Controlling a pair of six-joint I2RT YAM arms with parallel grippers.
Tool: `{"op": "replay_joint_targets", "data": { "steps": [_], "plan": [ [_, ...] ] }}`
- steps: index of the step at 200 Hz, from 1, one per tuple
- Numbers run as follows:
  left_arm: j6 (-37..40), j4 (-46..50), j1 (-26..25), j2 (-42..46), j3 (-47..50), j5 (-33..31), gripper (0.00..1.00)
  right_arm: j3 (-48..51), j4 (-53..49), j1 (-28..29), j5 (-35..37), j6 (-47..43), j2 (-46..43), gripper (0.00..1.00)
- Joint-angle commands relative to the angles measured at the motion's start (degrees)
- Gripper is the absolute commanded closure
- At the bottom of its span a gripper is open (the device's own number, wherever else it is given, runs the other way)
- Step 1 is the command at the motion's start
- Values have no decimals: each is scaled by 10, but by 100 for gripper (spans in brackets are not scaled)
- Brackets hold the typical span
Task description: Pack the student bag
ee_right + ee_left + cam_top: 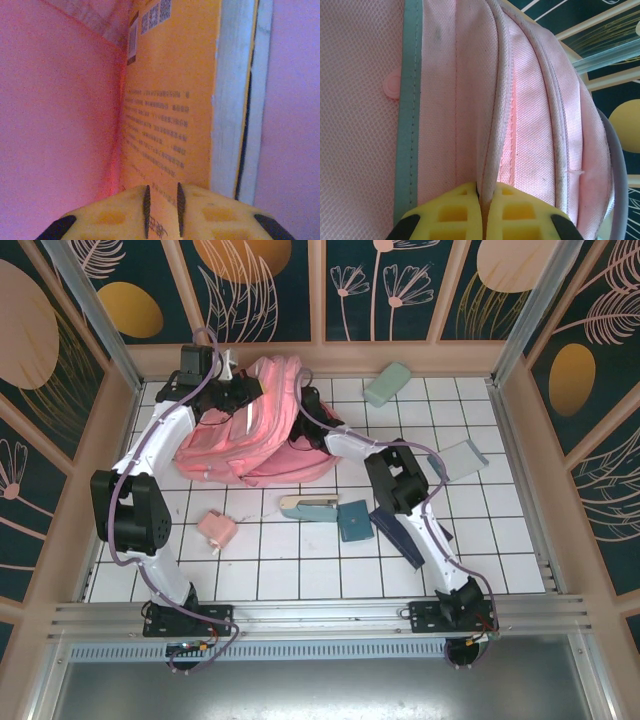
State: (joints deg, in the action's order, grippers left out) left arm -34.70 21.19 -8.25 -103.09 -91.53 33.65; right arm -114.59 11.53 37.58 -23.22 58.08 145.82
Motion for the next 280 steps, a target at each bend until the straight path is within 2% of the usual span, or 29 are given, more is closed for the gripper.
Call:
{"op": "replay_joint_targets", "data": {
  "steps": [1, 28, 56, 86, 110, 156, 191, 218, 248, 280],
  "plan": [
    [34, -8, 6, 21, 9, -35, 100, 64, -1, -1, 12, -39, -82, 70],
    [61, 2, 6, 19, 26, -80, 100, 167, 3, -18, 40, -64, -179, 65],
    [64, -8, 6, 6, 46, -85, 100, 265, -27, -39, 63, -101, -273, 64],
    [45, -48, 5, 3, 73, -66, 70, 366, -76, -59, 103, -150, -384, 62],
    [30, -75, 5, 3, 89, -51, 67, 445, -128, -93, 137, -182, -474, 61],
    [14, -98, -11, 14, 101, -42, 46, 589, -220, -113, 172, -229, -606, 61],
    [14, -112, -40, 39, 119, -60, 35, 715, -251, -113, 184, -216, -697, 61],
    [15, -118, -70, 62, 134, -72, 27, 783, -241, -113, 178, -193, -726, 61],
    [2, -123, -94, 75, 154, -82, 29, 812, -208, -120, 172, -193, -698, 62],
    [-5, -121, -106, 83, 161, -84, 30, 818, -171, -167, 161, -212, -647, 62]
  ]
}}
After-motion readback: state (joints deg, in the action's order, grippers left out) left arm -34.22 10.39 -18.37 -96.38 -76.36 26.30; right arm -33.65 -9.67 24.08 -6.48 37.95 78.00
